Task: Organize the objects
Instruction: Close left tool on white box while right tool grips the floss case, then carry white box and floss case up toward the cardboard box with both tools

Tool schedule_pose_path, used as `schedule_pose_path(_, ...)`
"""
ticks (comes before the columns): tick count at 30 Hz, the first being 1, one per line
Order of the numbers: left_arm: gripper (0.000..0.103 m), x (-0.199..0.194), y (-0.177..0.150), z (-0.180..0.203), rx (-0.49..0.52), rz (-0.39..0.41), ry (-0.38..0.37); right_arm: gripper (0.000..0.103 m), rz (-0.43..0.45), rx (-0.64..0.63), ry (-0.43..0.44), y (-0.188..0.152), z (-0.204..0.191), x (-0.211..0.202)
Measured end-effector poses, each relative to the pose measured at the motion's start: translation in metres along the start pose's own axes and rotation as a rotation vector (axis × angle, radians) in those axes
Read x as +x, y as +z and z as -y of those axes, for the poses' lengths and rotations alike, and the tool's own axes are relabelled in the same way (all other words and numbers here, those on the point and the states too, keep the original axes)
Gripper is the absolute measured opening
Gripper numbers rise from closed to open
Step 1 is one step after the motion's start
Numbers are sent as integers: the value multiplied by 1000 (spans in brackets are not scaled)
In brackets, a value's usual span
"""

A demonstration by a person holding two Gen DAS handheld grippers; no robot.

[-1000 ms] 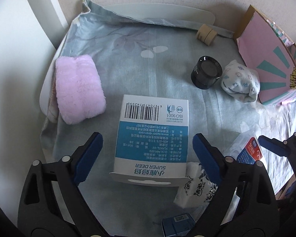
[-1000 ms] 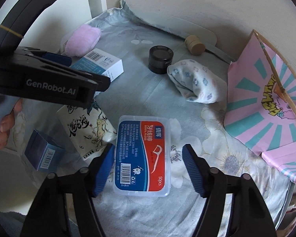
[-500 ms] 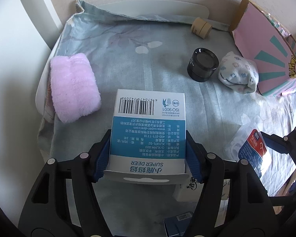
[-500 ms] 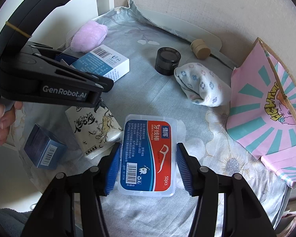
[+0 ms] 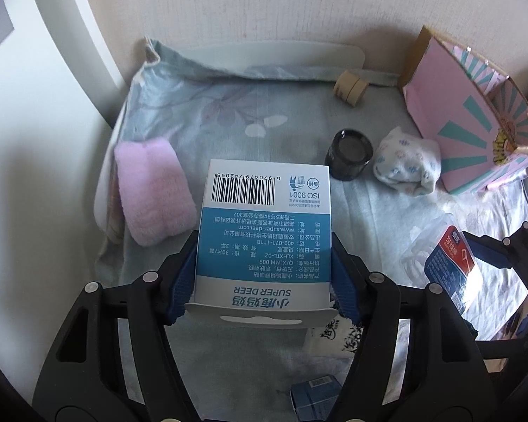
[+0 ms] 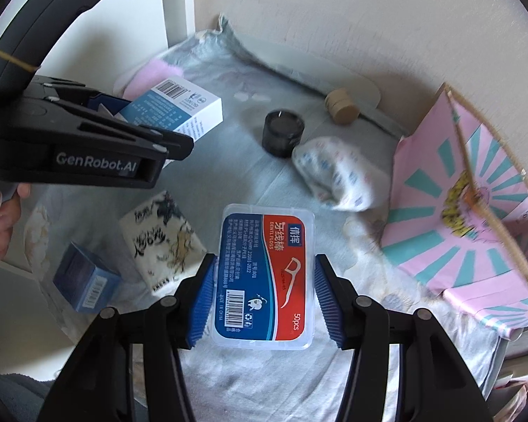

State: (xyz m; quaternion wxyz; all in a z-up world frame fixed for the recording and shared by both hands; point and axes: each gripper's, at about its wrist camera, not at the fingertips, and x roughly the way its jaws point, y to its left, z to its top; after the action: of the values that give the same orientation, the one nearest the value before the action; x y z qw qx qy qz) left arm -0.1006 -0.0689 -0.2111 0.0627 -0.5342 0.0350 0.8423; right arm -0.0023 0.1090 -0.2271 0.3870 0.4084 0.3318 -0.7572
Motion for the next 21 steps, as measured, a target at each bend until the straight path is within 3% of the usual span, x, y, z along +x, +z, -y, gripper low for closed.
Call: schedule_pose_path(21,64,-105,51,28,-28,208,34,50,157,117,-71,50,43,-113)
